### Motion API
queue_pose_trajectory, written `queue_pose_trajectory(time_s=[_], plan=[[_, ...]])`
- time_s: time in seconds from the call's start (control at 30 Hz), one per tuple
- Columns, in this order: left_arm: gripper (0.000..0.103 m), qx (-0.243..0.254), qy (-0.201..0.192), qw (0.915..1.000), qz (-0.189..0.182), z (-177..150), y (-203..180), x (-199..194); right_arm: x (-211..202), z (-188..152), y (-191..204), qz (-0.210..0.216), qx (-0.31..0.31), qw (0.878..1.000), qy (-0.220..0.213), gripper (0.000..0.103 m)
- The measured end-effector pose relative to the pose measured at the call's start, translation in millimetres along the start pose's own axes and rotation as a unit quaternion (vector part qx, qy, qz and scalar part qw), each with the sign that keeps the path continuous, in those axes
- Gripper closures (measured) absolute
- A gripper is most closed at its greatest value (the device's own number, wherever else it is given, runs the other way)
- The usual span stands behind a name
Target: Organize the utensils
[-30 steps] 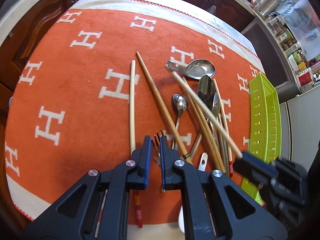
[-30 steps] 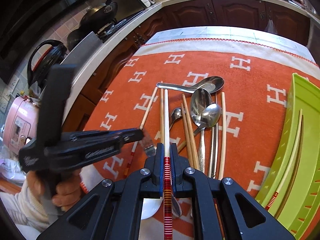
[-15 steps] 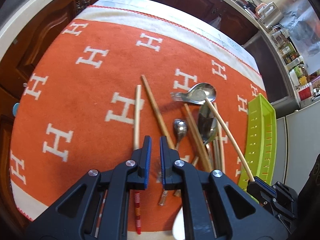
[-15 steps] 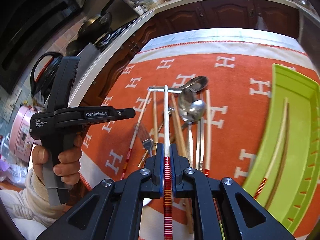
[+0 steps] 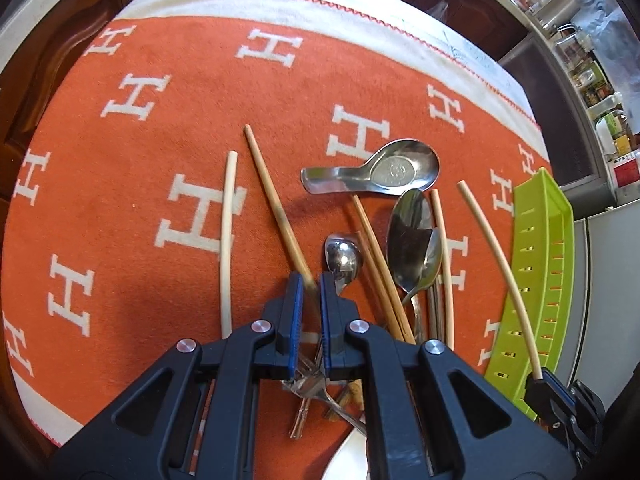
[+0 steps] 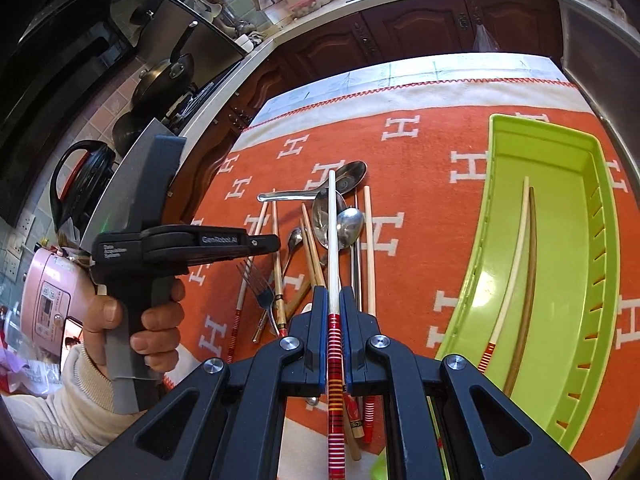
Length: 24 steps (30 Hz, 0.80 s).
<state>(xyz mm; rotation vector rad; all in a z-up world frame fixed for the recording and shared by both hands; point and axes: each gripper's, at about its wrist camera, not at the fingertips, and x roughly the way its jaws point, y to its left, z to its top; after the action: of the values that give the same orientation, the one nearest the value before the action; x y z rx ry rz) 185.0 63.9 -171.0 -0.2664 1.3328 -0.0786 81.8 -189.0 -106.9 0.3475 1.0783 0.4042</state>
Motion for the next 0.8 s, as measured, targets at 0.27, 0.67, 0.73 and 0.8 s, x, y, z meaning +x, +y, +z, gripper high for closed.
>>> queue_pose_trajectory(time_s=[0.27, 0.67, 0.73, 0.8], plan=[[0.102, -0.016, -0.004, 0.9999, -0.003, 2, 0, 1, 1, 1, -9, -0.002, 0.019, 1.000, -0.003, 0.098], [0.103, -0.046, 0.012, 0.9983, -0.035, -6, 14, -5, -2, -1, -10, 0.000, 0.024, 1.000, -0.007, 0.098], [0.103, -0.050, 0.013, 0.9981, -0.033, -6, 17, -6, -3, -2, -9, 0.000, 0.024, 1.000, -0.007, 0.098], [0.093, -0.049, 0.014, 0.9983, -0.027, -5, 17, -6, -2, -3, -9, 0.001, 0.024, 1.000, -0.007, 0.097]])
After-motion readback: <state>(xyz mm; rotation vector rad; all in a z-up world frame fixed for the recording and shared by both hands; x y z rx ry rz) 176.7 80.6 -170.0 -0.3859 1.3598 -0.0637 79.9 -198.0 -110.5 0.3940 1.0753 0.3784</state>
